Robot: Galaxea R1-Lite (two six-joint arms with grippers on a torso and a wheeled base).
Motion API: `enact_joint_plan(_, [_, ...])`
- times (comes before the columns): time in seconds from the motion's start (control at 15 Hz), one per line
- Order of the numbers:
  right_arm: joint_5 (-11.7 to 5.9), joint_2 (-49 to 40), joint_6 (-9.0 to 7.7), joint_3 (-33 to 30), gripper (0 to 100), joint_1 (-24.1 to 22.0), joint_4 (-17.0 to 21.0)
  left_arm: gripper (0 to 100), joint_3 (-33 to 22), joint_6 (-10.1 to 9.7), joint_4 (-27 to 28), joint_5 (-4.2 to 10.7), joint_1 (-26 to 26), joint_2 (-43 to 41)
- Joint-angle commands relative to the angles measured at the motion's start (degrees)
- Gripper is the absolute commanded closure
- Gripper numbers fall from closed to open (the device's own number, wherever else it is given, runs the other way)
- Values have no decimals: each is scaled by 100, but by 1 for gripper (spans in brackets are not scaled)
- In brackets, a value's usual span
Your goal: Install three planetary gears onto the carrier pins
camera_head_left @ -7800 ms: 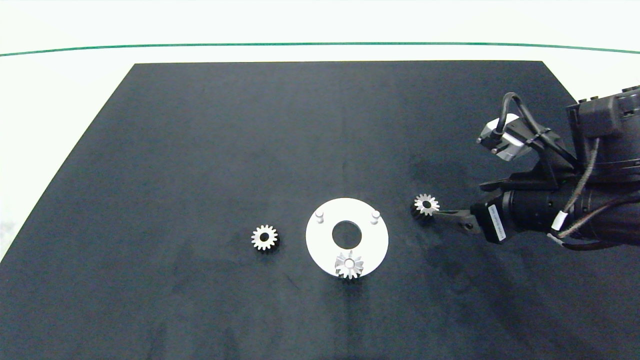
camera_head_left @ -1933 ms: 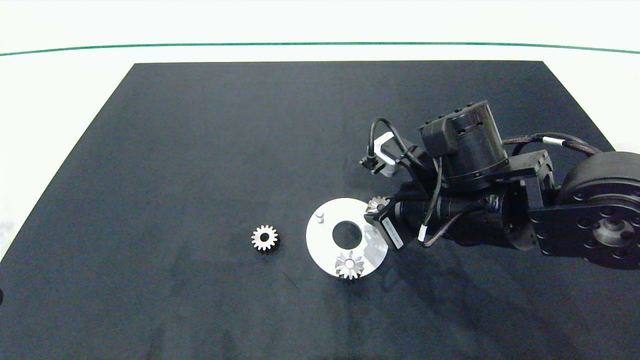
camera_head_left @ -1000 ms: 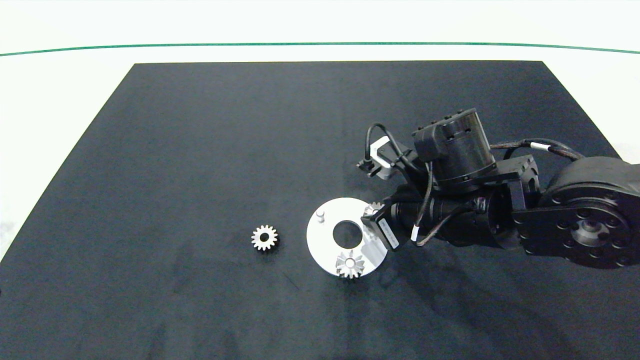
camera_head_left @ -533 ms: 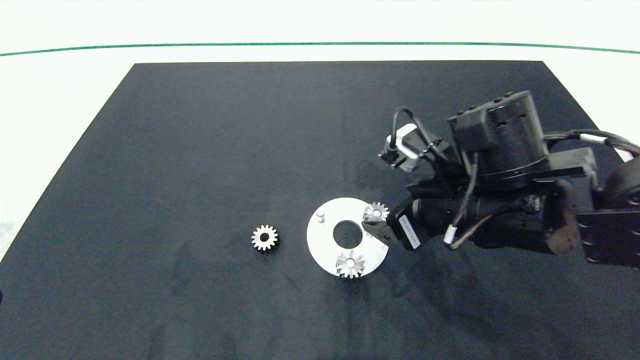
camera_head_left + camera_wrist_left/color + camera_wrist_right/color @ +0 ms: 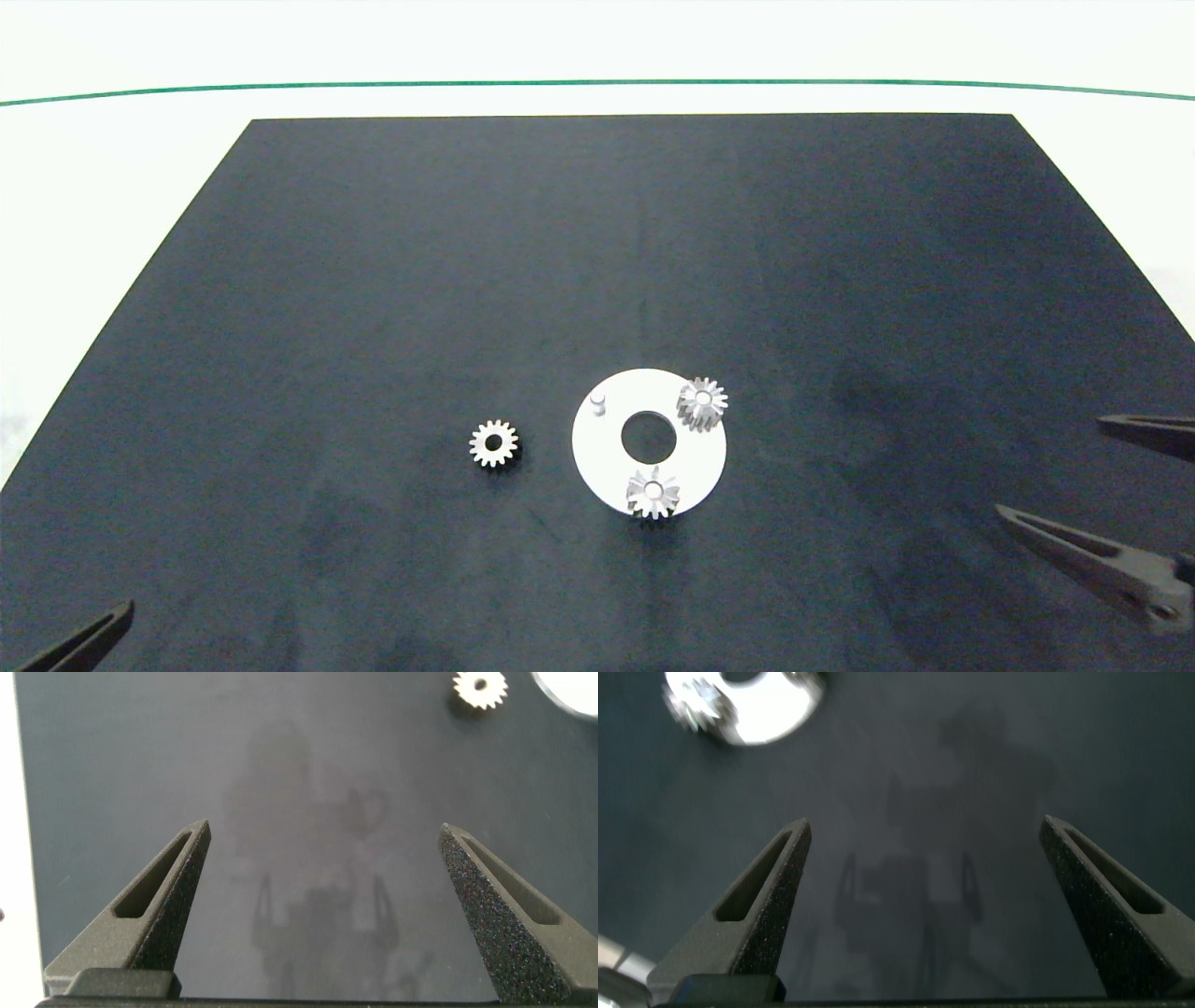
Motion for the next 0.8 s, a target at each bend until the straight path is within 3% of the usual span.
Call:
enact_joint_plan(0.07, [-10, -2308, 27, 658, 0, -551, 1117, 0, 66, 104, -414, 6, -958, 1139])
enact_joint_plan(0.27, [8, -2388, 142, 597, 0, -700, 1134, 0, 40, 157, -1205, 50, -1309, 2088])
enact_joint_plan(0.4, [-1, -2484, 238, 606, 0, -788, 1143, 0, 31, 386, -1284, 147, -1476, 2404])
enact_joint_plan(0.6, [17, -2458, 546, 606, 0, -823, 1134, 0, -162, 324, -1742, 164, -1995, 2949])
enact_joint_plan(0.8, [61, -2431, 555, 825, 0, -823, 1108, 0, 75, 333, -2269, 164, -1986, 3178])
